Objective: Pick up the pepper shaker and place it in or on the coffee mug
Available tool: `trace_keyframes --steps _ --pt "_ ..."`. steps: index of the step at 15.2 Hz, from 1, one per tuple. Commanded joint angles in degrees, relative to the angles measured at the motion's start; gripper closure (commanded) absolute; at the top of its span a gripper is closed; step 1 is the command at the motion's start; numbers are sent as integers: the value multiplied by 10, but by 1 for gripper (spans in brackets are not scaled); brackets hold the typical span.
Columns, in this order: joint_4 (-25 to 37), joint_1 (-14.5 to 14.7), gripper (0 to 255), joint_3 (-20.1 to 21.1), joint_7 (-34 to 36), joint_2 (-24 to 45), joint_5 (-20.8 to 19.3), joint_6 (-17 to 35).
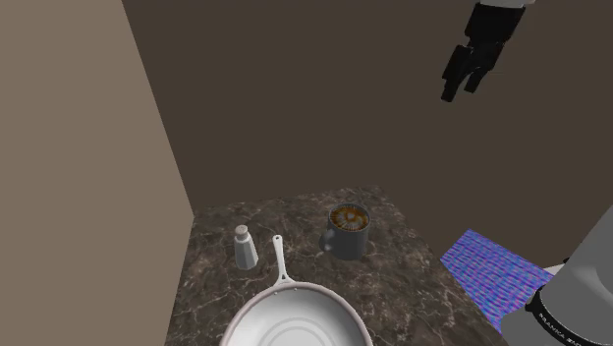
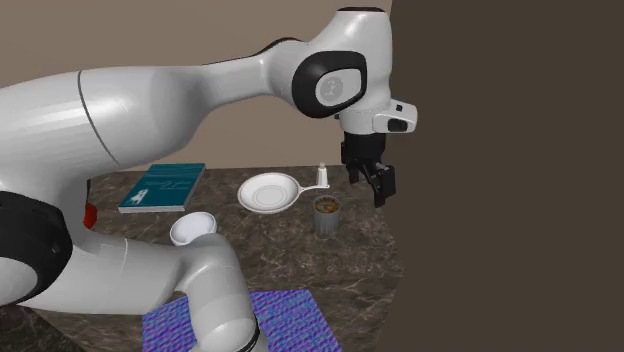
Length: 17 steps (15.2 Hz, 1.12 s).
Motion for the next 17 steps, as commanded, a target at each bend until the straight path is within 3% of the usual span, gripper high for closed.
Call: trace_keyframes --steps 1,9,17 --pt "0 0 0 0 0 0 0 0" --pt "-38 31 0 76 89 49 51 86" --pt "-32 56 0 154 176 140 84 177"
